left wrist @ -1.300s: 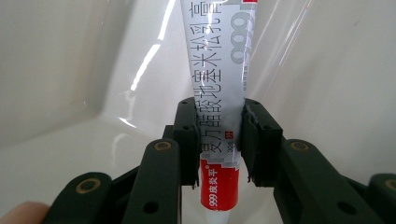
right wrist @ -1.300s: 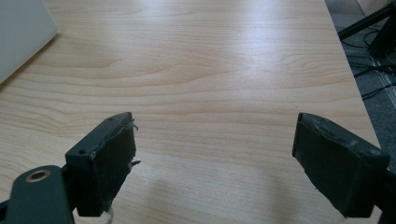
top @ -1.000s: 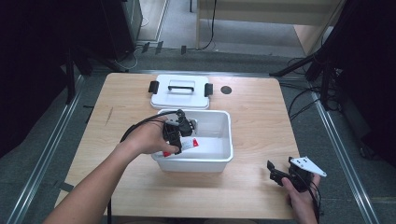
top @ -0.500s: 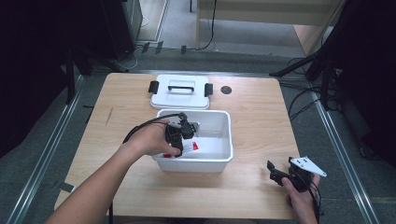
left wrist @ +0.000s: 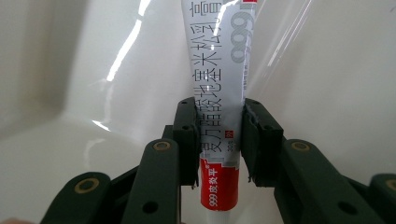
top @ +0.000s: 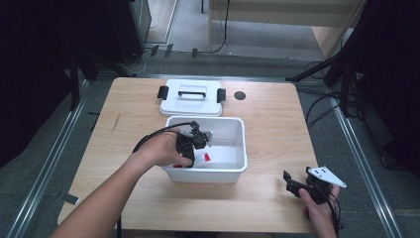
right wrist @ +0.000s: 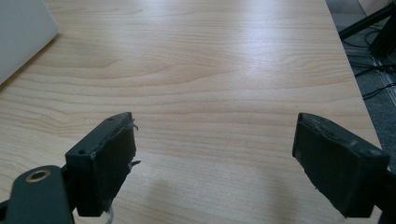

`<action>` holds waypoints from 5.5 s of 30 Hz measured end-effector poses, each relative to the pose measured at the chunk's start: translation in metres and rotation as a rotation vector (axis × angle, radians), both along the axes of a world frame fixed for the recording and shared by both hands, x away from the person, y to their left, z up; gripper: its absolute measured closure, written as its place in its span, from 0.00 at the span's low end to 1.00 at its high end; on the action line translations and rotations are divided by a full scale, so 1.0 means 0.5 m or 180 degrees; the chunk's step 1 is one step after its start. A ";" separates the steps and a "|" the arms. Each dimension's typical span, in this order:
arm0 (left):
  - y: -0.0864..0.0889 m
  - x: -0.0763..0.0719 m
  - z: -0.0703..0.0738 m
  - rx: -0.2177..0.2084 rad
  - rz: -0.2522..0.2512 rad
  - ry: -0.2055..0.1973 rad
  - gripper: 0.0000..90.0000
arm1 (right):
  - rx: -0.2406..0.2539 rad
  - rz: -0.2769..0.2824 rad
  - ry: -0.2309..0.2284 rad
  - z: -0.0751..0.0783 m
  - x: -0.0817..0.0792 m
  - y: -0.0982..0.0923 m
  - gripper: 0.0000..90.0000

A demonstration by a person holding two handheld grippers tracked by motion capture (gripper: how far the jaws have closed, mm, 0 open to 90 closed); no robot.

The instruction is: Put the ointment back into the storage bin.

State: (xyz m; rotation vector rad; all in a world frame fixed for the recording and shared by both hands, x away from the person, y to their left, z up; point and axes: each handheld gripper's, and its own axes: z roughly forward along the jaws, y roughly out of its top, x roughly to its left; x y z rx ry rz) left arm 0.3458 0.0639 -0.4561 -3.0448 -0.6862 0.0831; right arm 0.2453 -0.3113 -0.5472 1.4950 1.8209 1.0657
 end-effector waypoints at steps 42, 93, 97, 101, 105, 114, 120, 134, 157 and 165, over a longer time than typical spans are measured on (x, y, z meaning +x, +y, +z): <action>0.014 0.001 0.026 -0.0106 0.0113 -0.0089 0.81 | -0.0007 0.0005 0.0008 0.000 0.000 0.000 0.15; 0.163 -0.012 0.213 -0.0475 0.0619 -0.0527 0.87 | -0.0039 0.0017 0.0010 0.000 0.001 0.002 0.15; 0.184 -0.013 0.214 -0.0423 0.0674 -0.0553 0.87 | -0.0044 0.0018 0.0008 -0.001 0.001 0.002 0.15; 0.208 -0.014 0.213 -0.0389 0.0725 -0.0584 0.87 | -0.0045 0.0017 0.0010 -0.001 0.001 0.002 0.15; 0.226 -0.016 0.206 -0.0383 0.0801 -0.0601 0.85 | -0.0055 0.0021 0.0007 -0.001 0.002 0.002 0.15; 0.268 -0.023 0.174 -0.0382 0.0946 -0.0735 0.70 | -0.0053 0.0014 0.0012 -0.001 0.001 0.002 0.15; 0.294 -0.029 0.148 -0.0525 0.1087 -0.0738 0.50 | -0.0048 0.0014 0.0012 -0.001 0.002 0.002 0.15; 0.352 -0.063 0.090 -0.0847 0.1617 -0.1068 0.00 | -0.0047 0.0008 0.0013 -0.001 0.002 0.003 0.15; 0.467 -0.171 -0.096 -0.1627 0.2530 -0.2092 0.00 | -0.0068 -0.0005 0.0006 -0.001 0.001 0.004 0.15; 0.518 -0.226 -0.173 -0.2060 0.2919 -0.2612 0.00 | -0.0072 -0.0015 0.0015 -0.001 0.001 0.005 0.15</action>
